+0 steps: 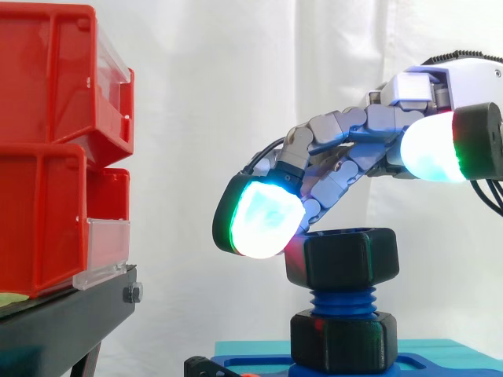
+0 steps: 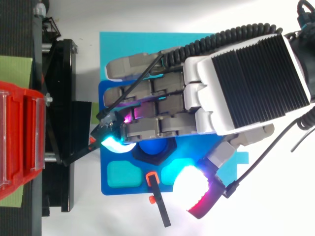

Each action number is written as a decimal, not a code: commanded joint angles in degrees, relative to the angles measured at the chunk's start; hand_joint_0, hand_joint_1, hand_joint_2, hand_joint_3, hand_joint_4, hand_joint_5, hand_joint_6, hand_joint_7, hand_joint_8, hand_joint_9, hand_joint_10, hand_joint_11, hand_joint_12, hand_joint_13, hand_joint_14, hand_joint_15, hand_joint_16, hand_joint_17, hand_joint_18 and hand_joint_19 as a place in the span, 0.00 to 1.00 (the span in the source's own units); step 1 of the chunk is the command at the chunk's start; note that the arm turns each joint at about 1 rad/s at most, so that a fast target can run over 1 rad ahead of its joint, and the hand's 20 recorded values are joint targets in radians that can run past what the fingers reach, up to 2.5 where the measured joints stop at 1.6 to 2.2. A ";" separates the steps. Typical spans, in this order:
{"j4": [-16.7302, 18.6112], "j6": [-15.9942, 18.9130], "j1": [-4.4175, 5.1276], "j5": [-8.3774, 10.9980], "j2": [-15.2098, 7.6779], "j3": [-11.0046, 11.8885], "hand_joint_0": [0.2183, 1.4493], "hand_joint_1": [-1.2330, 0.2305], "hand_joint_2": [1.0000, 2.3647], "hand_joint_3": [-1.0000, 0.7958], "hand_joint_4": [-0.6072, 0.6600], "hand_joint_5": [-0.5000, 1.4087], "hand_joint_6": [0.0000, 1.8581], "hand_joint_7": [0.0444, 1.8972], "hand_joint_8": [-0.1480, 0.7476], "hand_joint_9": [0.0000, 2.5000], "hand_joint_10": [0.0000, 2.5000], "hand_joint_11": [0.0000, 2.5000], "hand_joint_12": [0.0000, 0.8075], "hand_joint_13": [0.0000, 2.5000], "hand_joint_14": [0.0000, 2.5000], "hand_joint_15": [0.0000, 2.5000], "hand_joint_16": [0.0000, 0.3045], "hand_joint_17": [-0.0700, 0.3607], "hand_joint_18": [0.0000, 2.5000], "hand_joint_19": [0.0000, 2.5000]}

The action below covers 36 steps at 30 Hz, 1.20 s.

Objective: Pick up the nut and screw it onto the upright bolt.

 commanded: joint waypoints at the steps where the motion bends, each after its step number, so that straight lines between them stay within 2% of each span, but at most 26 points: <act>1: 0.16 0.03 -0.27 -0.15 -0.08 -0.03 0.25 0.74 0.00 0.28 0.68 0.25 0.27 0.52 0.42 0.28 0.00 0.00 0.32 0.18 0.00 0.00 0.08 0.29 0.02 0.00; 12: 0.34 -0.14 -1.15 -0.94 0.01 -0.03 0.26 0.71 0.00 0.28 0.65 0.26 0.27 0.67 0.43 0.32 0.00 0.00 0.29 0.21 0.00 0.00 0.06 0.26 0.06 0.00; 15: 0.43 -0.67 -1.77 -1.38 0.01 -0.03 0.26 0.70 0.00 0.28 0.65 0.27 0.27 0.70 0.44 0.35 0.00 0.00 0.28 0.23 0.00 0.00 0.06 0.26 0.07 0.00; 23: 0.43 -1.37 -3.09 -2.35 0.01 -0.03 0.27 0.67 0.00 0.28 0.55 0.30 0.27 0.77 0.41 0.42 0.00 0.00 0.21 0.29 0.00 0.00 0.04 0.22 0.15 0.00; 31: 0.34 -1.29 -3.97 -3.05 0.01 -0.03 0.27 0.66 0.00 0.28 0.55 0.31 0.27 0.77 0.40 0.48 0.00 0.00 0.19 0.32 0.00 0.00 0.03 0.20 0.17 0.00; 36: 0.60 -1.37 -4.05 -3.05 0.01 -0.03 0.26 0.70 0.00 0.28 0.67 0.26 0.27 0.59 0.43 0.44 0.00 0.00 0.24 0.27 0.00 0.00 0.04 0.23 0.12 0.00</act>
